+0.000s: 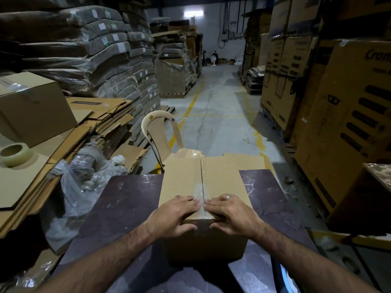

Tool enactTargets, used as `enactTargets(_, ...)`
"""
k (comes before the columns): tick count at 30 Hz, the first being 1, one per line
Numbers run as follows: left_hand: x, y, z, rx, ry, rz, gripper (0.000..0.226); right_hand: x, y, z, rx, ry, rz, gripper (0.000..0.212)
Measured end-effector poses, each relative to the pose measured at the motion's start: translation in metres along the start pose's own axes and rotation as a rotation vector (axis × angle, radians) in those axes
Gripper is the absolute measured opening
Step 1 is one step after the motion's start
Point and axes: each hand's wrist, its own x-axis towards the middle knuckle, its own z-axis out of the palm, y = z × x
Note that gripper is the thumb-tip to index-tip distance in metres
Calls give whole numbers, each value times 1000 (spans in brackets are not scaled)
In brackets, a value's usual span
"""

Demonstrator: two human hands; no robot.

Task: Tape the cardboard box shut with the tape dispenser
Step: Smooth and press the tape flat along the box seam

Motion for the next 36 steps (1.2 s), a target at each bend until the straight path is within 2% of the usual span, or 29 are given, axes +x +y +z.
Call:
enactTargets(3,-2,-2,1,-28,98,36,55,0,1,-1,32,45,-15,54)
enactTargets(6,-2,0,1,-40,119,54,51,1,1,-1,30,67,-25,56)
enactTargets(11,-4,2,-1,-75,149,98,32,-5,-3,2,140,156,-44,48)
enactTargets(15,-3,1,3,-15,119,104,49,2,2,2,104,91,-65,54)
enactTargets(20,-4,0,3,-76,162,99,40,-4,-1,5,196,179,-33,38)
enactTargets(23,-1,-2,4,-44,148,89,48,1,-1,3,139,170,-30,44)
enactTargets(28,-5,0,7,-46,188,108,40,-4,-5,9,168,207,-22,35)
enactTargets(31,-4,-3,10,-27,172,83,48,0,-5,8,101,199,-25,43)
enactTargets(36,-6,0,8,-69,204,50,41,-2,-11,10,141,234,23,43)
